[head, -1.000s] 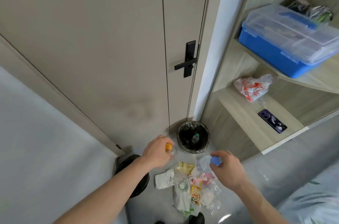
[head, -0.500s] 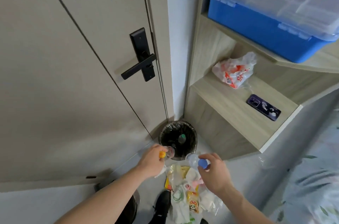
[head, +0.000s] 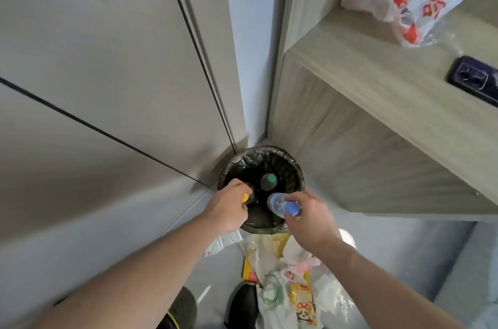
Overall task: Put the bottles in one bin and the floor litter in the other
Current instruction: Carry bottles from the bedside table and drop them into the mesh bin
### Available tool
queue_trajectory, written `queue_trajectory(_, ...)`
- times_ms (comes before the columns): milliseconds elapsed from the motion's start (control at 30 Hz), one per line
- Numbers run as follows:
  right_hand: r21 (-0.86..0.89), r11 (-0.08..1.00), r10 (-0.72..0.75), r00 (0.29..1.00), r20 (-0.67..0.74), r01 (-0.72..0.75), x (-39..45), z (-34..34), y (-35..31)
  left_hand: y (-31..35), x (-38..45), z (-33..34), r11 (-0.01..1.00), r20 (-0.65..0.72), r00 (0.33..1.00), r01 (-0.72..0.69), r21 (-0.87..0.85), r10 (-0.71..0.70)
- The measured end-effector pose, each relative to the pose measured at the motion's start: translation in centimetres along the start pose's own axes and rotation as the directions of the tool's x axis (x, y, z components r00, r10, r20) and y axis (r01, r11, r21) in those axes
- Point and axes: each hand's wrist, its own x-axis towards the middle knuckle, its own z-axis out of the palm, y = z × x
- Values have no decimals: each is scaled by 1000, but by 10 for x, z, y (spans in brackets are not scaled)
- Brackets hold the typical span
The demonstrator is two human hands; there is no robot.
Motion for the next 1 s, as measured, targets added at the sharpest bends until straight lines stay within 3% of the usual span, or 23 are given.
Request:
queue_trajectory(300, -72, 995, 75, 992, 101, -68, 73, 79, 24, -38, 82, 48, 993, 105, 994, -23, 113, 12)
queue_trajectory(600, -78, 989, 140, 977, 164, -129, 94, 107, 42, -52, 122, 59, 990, 195, 981, -33, 134, 6)
queue_trajectory(800, -2, 986, 165, 971, 172, -167, 49, 87, 38, -50, 71, 52, 998, 196, 981, -9, 55, -2)
queue_trajectory(1000, 10, 967, 248, 948, 200, -255, -54, 21, -5, -21, -41, 14, 1000, 223, 975, 8, 19, -12)
